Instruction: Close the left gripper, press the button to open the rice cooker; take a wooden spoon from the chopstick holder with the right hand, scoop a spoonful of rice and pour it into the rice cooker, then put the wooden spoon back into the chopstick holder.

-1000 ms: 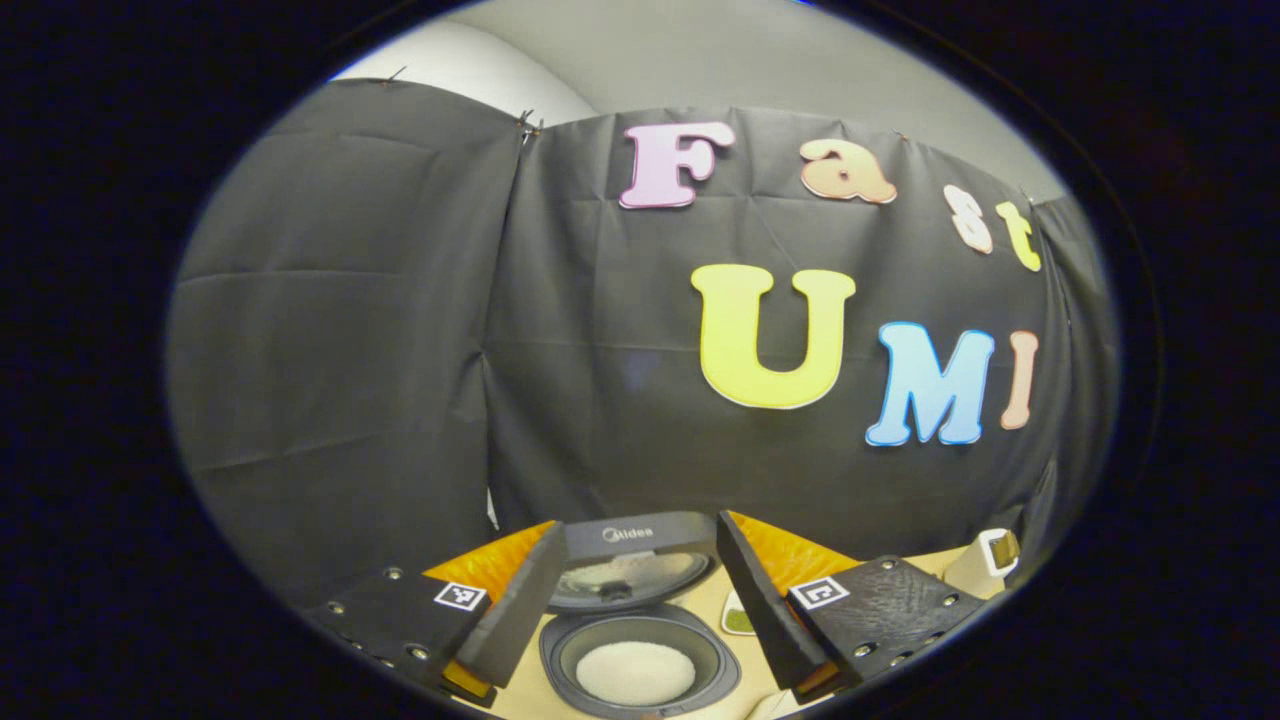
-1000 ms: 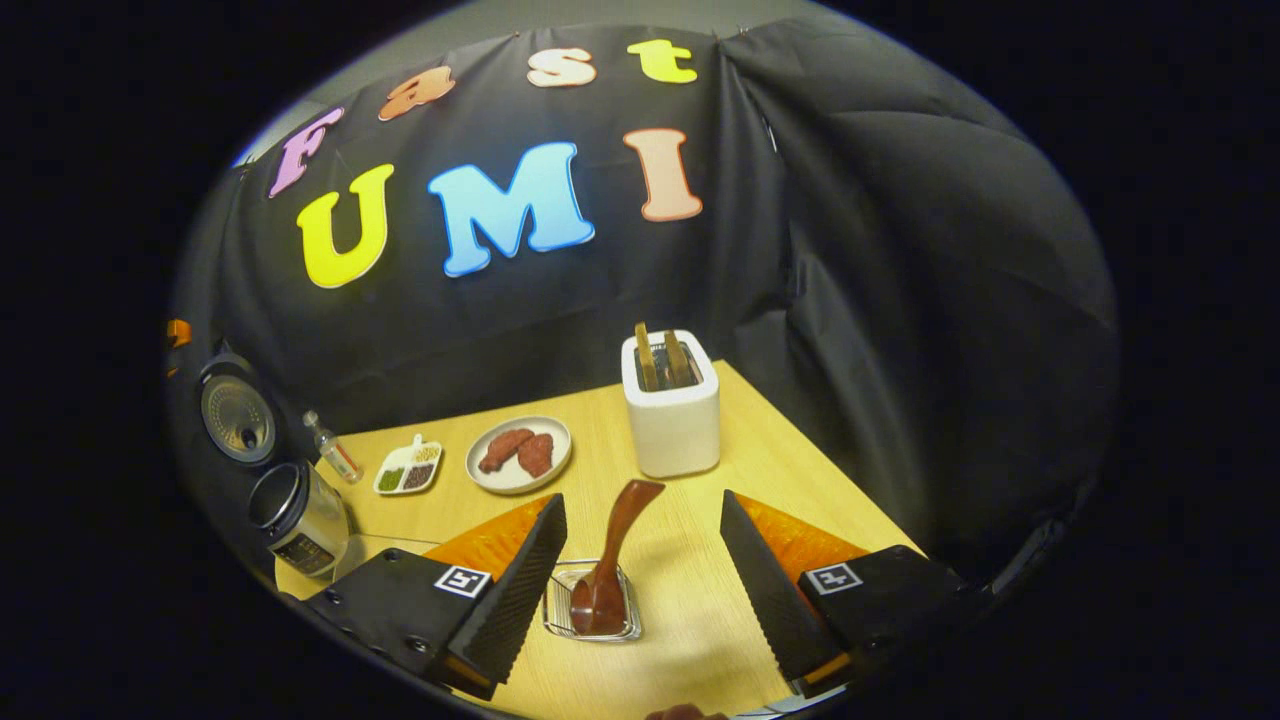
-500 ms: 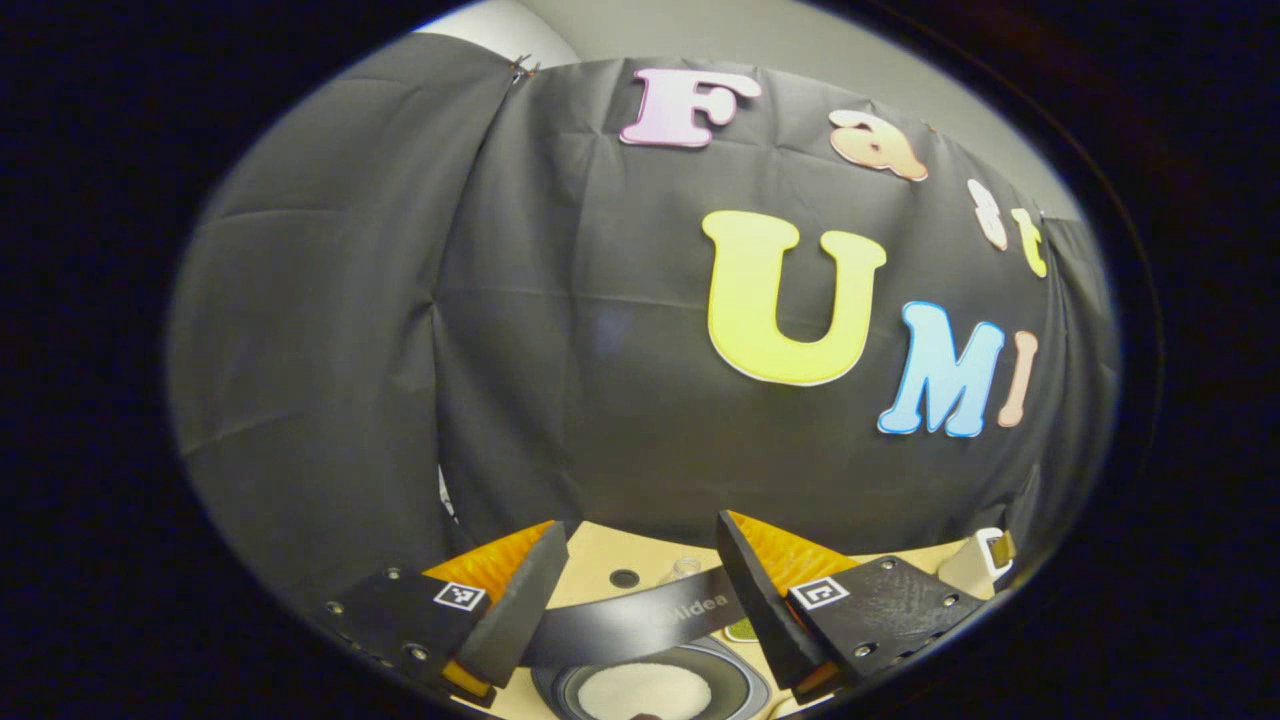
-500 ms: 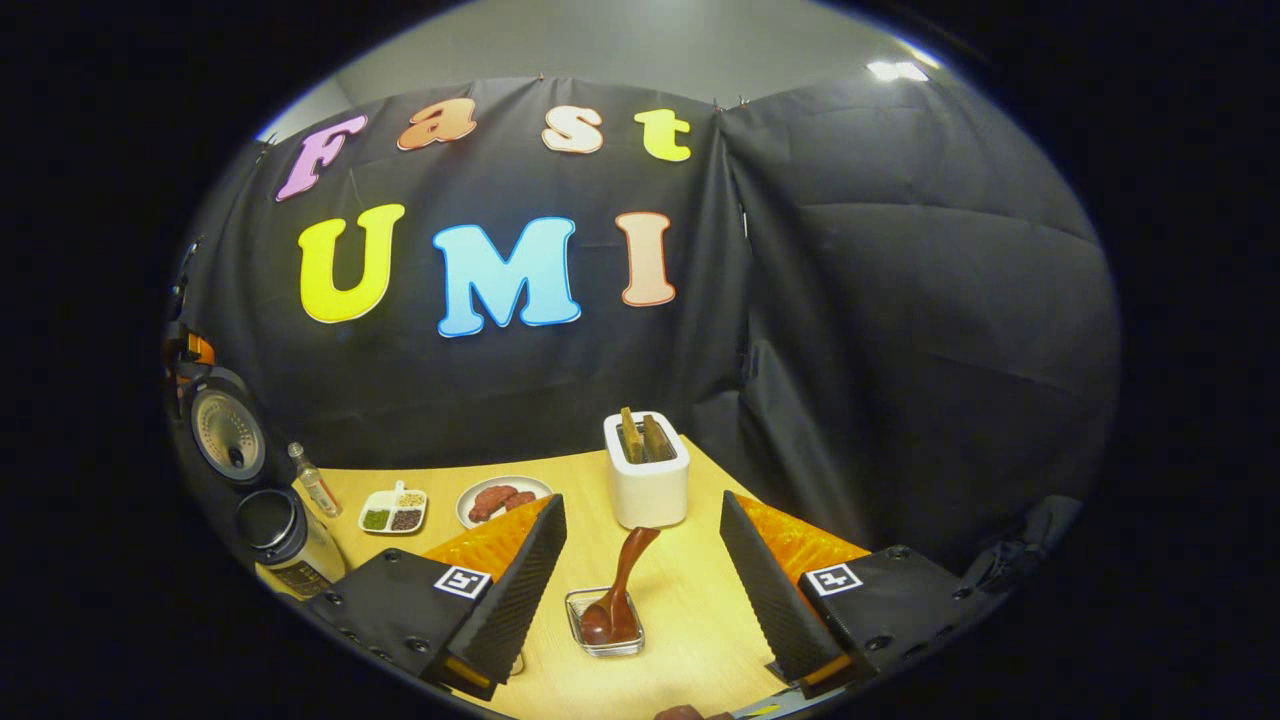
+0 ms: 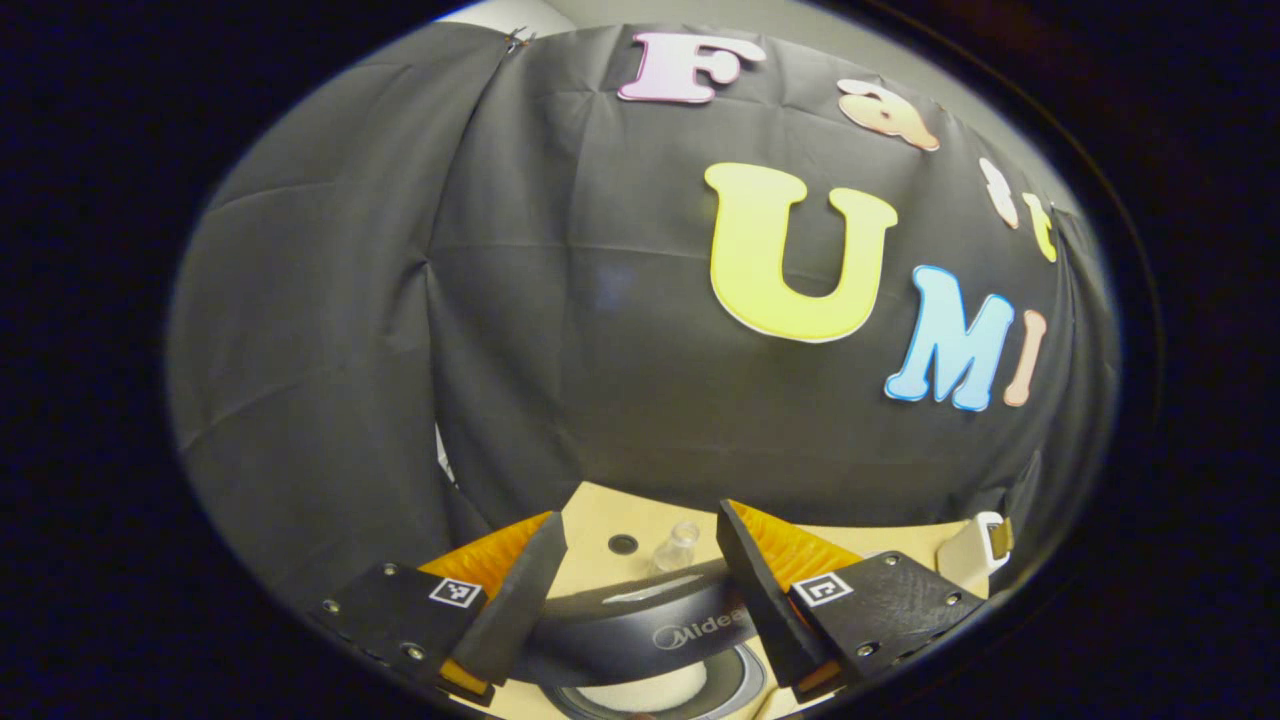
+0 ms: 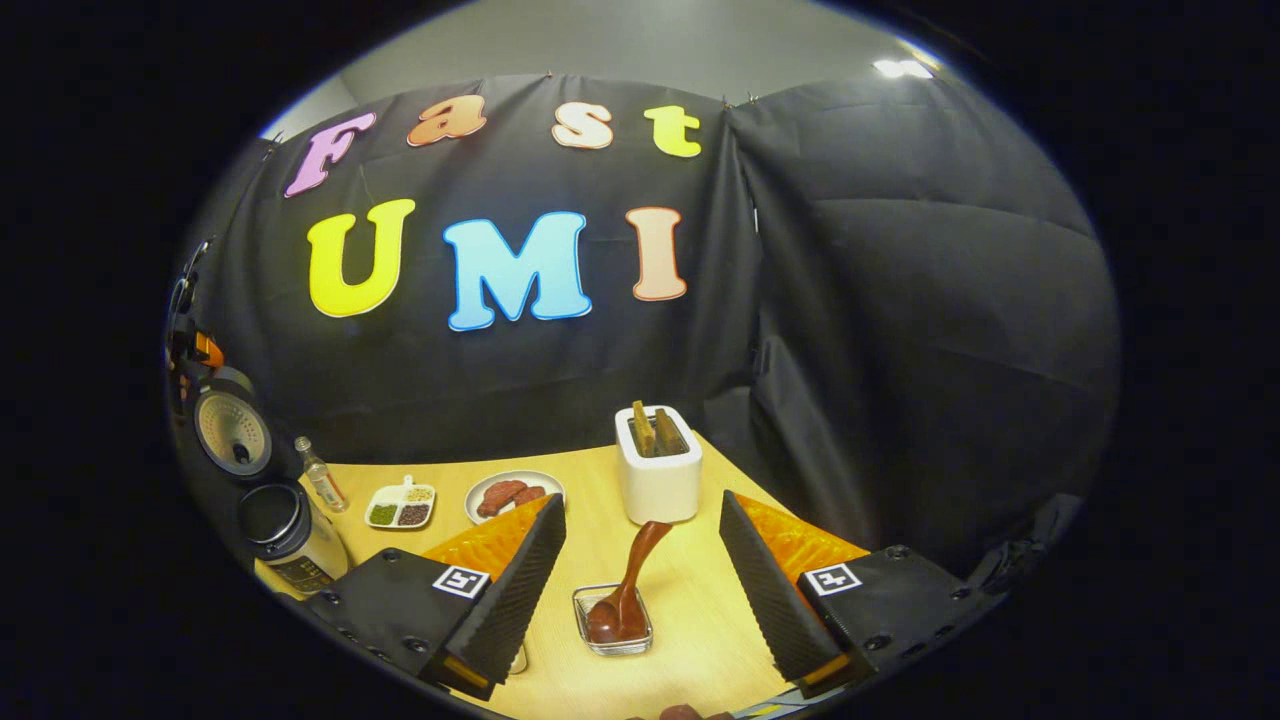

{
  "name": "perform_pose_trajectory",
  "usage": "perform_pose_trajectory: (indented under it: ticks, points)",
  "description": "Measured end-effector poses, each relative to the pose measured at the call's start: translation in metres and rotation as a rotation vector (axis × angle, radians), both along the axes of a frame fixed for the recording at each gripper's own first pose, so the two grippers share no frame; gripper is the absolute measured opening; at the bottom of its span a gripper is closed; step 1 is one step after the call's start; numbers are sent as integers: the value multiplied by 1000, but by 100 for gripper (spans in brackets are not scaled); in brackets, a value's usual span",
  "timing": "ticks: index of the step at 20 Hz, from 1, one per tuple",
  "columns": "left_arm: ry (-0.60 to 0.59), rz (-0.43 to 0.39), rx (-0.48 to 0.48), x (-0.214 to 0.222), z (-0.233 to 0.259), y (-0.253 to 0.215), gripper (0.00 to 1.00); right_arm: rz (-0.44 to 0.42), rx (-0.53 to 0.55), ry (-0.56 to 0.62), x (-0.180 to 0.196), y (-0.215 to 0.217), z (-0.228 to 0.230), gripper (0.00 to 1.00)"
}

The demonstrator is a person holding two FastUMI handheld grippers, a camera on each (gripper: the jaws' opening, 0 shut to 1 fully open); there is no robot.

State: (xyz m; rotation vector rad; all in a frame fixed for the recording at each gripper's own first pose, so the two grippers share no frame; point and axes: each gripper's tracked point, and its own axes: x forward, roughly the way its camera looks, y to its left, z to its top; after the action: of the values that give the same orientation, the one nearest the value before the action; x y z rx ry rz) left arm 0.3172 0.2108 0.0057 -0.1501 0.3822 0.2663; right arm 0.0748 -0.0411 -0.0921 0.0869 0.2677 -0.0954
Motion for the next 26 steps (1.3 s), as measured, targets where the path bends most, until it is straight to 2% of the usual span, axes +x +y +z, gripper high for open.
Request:
perform_pose_trajectory:
  ticks: [6,11,15,26]
  points:
    - [143,27,-44,-51,-40,-41,97,89,30,5,30,-7,-15,99]
    - [223,41,-125,-83,-87,-71,97,126,44,28,29,-8,-31,98]
    - [290,10,-100,-93,-112,-84,97,152,61,79,24,-10,-49,99]
    - [530,-1,-98,-112,-207,-107,97,127,67,131,15,-53,-69,98]
